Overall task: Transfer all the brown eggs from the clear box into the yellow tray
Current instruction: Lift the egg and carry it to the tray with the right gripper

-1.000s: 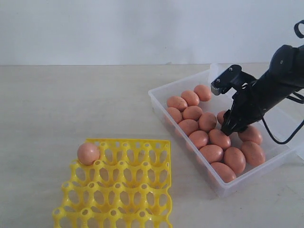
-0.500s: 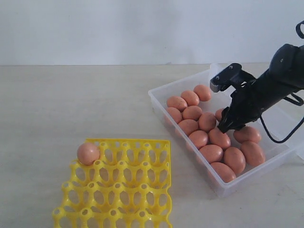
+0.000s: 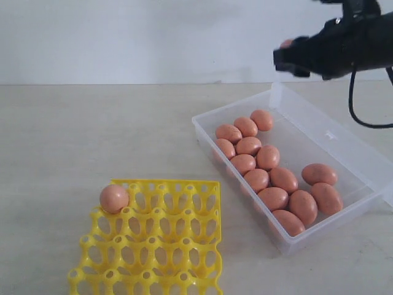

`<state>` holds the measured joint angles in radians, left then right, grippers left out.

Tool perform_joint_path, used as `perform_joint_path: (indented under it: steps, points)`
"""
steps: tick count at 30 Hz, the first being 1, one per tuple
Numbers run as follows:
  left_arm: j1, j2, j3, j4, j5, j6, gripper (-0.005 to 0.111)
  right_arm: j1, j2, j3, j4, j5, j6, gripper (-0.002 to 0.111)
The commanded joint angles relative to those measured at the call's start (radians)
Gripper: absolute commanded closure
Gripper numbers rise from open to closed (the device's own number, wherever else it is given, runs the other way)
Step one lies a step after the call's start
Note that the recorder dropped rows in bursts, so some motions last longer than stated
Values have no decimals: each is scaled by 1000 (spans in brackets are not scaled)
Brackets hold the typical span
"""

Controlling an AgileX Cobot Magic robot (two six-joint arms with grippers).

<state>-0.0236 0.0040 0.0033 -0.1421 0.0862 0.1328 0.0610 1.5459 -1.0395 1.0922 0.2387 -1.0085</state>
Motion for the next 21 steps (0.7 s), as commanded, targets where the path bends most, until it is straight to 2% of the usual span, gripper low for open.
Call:
perform_joint_path:
  steps: [1, 2, 4, 14, 17, 19, 21]
  points:
    - [1, -4, -3, -3, -11, -7, 103, 32, -108, 5, 383, -253, -19, 108]
    - [1, -4, -3, -3, -11, -7, 103, 39, -119, -9, 409, -302, -19, 108]
    - [1, -4, -3, -3, -11, -7, 103, 40, -128, -48, 346, -356, -25, 108]
    - [1, -4, -3, -3, -11, -7, 103, 40, -128, -174, -589, -384, -70, 108]
    - [1, -4, -3, -3, -11, -7, 103, 40, -128, -172, -859, -382, -226, 108]
    - [1, -4, -3, -3, -11, -7, 103, 38, -128, -172, -906, -401, -400, 108]
    - [1, -4, -3, -3, -11, -7, 103, 38, -126, -172, -864, -484, -529, 108]
